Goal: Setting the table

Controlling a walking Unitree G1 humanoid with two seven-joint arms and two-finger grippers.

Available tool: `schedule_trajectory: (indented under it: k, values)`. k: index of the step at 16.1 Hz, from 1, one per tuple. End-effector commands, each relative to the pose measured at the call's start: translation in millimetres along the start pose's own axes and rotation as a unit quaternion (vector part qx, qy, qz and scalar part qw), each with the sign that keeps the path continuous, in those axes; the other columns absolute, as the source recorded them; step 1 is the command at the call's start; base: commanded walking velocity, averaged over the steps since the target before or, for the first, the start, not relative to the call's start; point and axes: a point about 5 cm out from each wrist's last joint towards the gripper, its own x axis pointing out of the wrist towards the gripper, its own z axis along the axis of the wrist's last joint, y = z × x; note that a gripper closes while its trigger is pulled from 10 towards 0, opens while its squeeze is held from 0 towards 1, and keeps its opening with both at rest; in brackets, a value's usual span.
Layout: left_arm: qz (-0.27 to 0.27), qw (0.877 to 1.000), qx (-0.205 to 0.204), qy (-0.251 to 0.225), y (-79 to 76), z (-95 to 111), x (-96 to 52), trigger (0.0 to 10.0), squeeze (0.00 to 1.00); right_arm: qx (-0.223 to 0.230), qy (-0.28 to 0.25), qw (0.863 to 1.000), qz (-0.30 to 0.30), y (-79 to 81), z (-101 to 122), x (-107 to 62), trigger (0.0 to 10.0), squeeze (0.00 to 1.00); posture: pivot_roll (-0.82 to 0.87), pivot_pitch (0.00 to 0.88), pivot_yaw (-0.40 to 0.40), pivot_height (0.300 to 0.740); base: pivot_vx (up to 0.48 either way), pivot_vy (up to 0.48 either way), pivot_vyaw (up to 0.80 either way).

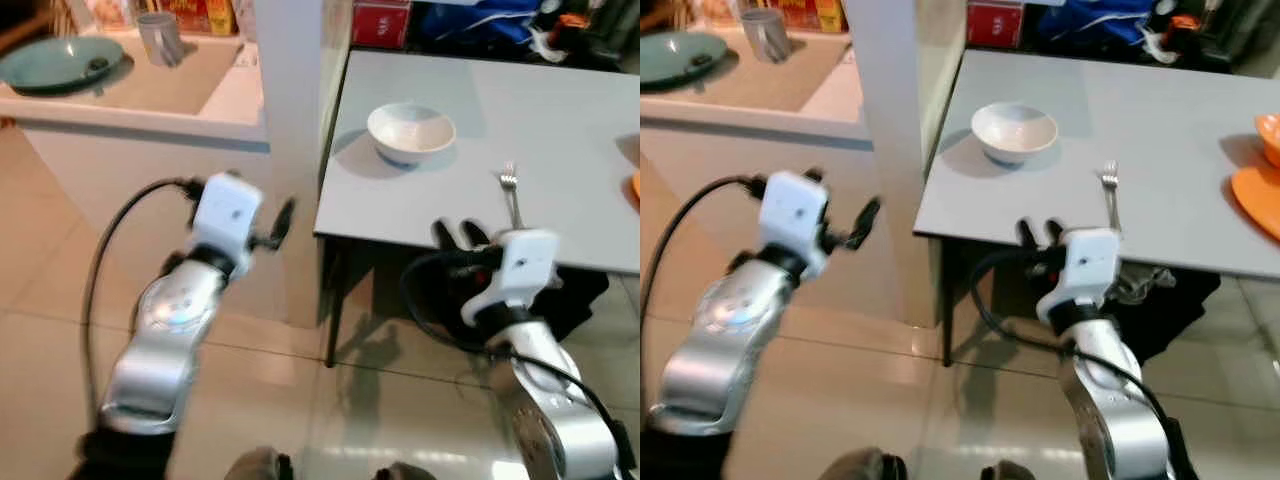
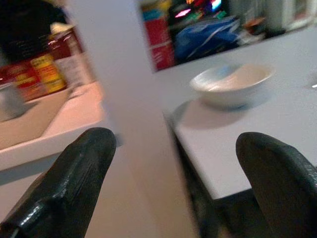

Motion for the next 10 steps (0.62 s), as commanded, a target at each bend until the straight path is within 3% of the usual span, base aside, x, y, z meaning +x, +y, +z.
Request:
schedule_trajectory:
  k: [1,2,3,4,10]
  values:
    - [0.006,1.0,0.004,0.013,3.7,-4.7,0.7,10.0,0.0,0.011,-0.011,1.0,-0.004,1.0,10.3,1.5,10.0,0.0,0.06,0.024,-0.001,0.74,0.0,0.48,0.0]
    - [-0.001,1.0,-0.011,0.019,2.0,-4.4,1.2,10.0,0.0,0.045,-0.008,0.998,-0.037,-3.8,13.8,1.8,10.0,0.0,0.05,0.029,0.008,0.74,0.0,0.48,0.0]
    - [0.0,0.999,-0.025,0.022,2.4,-5.5,2.1,10.0,1.0,0.061,-0.011,0.997,-0.045,-5.5,15.7,3.7,10.0,0.0,0.04,0.039,0.015,0.74,0.0,0.48,0.0]
    - [0.002,0.999,-0.03,0.028,2.1,-8.3,2.6,10.0,1.0,0.06,-0.012,0.997,-0.043,-5.8,17.4,4.7,10.0,1.0,0.03,0.05,0.018,0.74,0.0,0.48,0.0]
    - [0.08,0.995,-0.024,0.046,18.9,-15.4,-6.4,10.0,1.0,0.076,-0.052,0.993,-0.072,-13.8,39.0,21.4,10.0,1.0,0.06,0.059,-0.038,0.74,0.0,0.48,0.0]
